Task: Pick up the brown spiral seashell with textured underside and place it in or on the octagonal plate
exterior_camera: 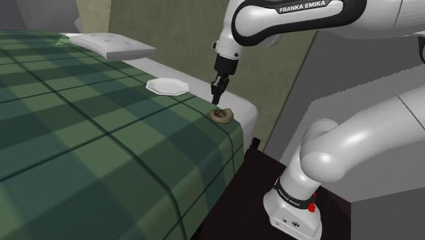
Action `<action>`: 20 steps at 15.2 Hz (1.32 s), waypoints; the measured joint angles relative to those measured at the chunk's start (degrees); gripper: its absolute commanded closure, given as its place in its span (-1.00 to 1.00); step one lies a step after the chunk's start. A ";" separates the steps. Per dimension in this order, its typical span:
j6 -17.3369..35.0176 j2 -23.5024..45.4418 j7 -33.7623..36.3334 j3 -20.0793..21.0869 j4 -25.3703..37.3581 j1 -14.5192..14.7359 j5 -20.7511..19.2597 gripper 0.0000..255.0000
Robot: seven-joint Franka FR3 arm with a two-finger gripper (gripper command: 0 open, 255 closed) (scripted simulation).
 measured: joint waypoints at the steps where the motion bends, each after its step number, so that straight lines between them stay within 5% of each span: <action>1: 0.00 0.00 0.00 0.00 0.00 0.00 0.00 1.00; 2: 0.00 0.00 0.00 0.00 0.00 0.00 0.00 1.00; 3: 0.00 0.00 0.00 0.00 0.00 0.00 0.00 -1.00; 6: 0.62 -4.22 -3.44 1.28 -3.27 1.33 -2.49 -1.00; 12: 1.34 -24.36 -20.09 3.62 -16.94 7.20 -12.71 -1.00; 20: 7.15 -24.22 -21.36 2.95 -22.01 7.01 -14.41 -1.00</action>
